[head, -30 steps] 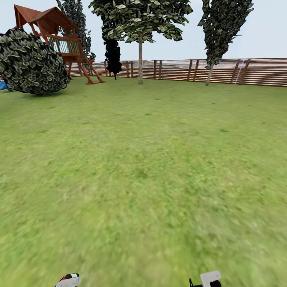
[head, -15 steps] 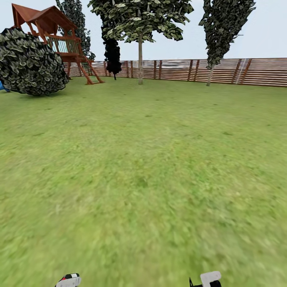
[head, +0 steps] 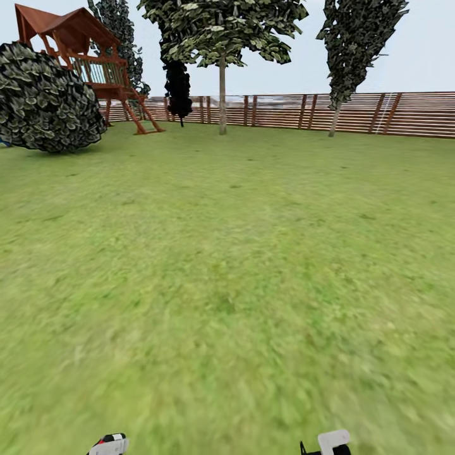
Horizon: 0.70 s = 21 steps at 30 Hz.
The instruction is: In the garden, pick up the pesticide atomizer on the floor and spray pesticide onto both trees until each tree trunk is fully covered.
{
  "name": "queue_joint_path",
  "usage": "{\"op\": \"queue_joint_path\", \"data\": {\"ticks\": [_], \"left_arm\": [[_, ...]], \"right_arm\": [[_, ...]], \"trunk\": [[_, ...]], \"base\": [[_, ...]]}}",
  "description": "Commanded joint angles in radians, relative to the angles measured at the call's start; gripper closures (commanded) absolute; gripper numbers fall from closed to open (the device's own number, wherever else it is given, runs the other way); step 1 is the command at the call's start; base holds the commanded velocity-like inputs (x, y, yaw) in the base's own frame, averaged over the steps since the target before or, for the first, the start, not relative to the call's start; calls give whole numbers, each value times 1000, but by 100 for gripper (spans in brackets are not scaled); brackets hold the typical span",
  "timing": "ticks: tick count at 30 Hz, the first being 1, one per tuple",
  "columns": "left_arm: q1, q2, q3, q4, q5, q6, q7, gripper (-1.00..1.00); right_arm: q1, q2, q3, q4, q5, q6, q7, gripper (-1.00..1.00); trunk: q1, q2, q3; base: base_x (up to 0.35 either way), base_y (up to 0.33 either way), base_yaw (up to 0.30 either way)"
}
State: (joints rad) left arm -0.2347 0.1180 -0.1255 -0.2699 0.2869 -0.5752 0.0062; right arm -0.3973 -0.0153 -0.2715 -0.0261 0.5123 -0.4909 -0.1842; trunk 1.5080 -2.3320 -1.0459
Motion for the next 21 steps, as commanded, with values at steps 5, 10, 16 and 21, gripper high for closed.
{"op": "queue_joint_path", "data": {"ticks": [5, 10, 16, 21], "left_arm": [[0, 0, 0, 0, 0, 0, 0, 100], [0, 0, 1, 0, 0, 0, 0, 100], [0, 0, 0, 0, 0, 0, 0, 100], [0, 0, 0, 0, 0, 0, 0, 100]], "right_arm": [[0, 0, 0, 0, 0, 0, 0, -100], [0, 0, 0, 0, 0, 0, 0, -100], [0, 0, 0, 0, 0, 0, 0, -100], [0, 0, 0, 0, 0, 0, 0, -100]], "trunk": [[0, 0, 0], [0, 0, 0], [0, 0, 0], [0, 0, 0]], "base": [[338, 0, 0], [338, 0, 0], [338, 0, 0], [338, 0, 0]]}}
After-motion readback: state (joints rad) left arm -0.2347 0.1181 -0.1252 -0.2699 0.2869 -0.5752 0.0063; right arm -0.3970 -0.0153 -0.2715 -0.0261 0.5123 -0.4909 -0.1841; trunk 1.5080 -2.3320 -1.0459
